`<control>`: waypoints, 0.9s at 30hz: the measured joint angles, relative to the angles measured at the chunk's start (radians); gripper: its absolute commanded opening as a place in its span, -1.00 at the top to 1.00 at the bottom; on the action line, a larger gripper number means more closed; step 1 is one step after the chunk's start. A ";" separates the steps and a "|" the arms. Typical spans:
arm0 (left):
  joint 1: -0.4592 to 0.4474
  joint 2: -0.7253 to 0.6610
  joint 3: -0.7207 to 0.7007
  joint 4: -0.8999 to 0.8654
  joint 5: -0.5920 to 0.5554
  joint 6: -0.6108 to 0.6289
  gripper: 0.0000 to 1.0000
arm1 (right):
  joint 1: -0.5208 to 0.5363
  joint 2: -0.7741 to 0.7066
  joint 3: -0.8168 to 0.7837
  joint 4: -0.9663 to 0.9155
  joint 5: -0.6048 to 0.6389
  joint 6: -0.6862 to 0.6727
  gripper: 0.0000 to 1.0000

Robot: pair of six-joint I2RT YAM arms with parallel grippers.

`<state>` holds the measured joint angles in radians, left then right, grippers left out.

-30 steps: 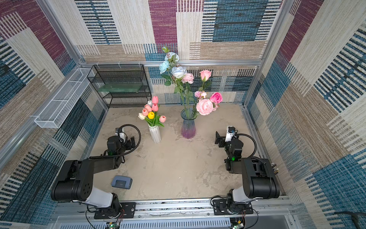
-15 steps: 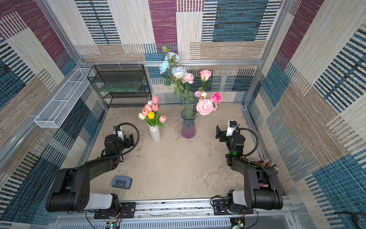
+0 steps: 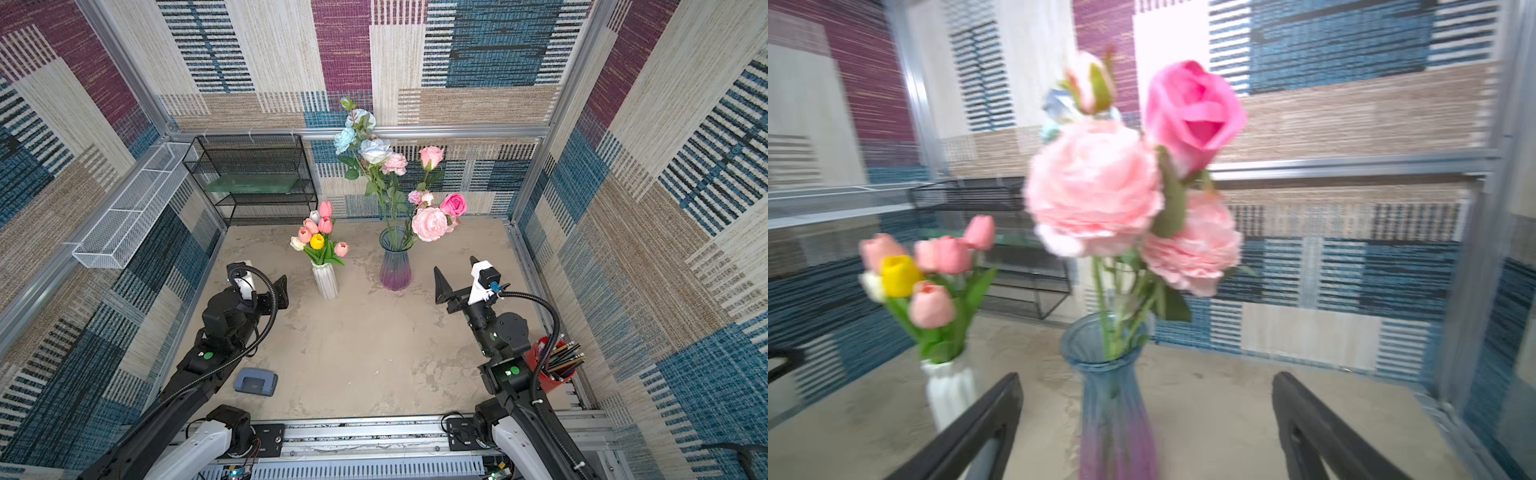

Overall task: Pick out pink flowers from the vase
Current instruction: Pick up the flower from the vase.

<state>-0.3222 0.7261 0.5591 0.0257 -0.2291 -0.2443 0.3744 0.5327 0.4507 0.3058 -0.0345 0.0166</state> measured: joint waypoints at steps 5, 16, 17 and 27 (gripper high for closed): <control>-0.055 -0.156 0.129 -0.282 -0.002 -0.134 -1.00 | 0.310 -0.029 0.106 -0.212 0.036 -0.021 -0.90; -0.074 -0.220 0.314 -0.760 0.138 -0.423 -1.00 | 0.601 -0.006 0.288 -0.455 0.408 0.185 -0.90; -0.074 -0.210 0.326 -0.780 0.157 -0.437 -1.00 | 0.601 -0.020 0.267 -0.426 0.394 0.174 -0.90; -0.078 -0.010 0.342 -0.915 0.351 -0.425 -1.00 | 0.660 0.432 0.314 -0.273 0.249 0.056 -0.80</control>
<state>-0.4004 0.7162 0.9009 -0.8890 0.1219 -0.6697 1.0344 0.9649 0.7650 0.0326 0.2150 0.0731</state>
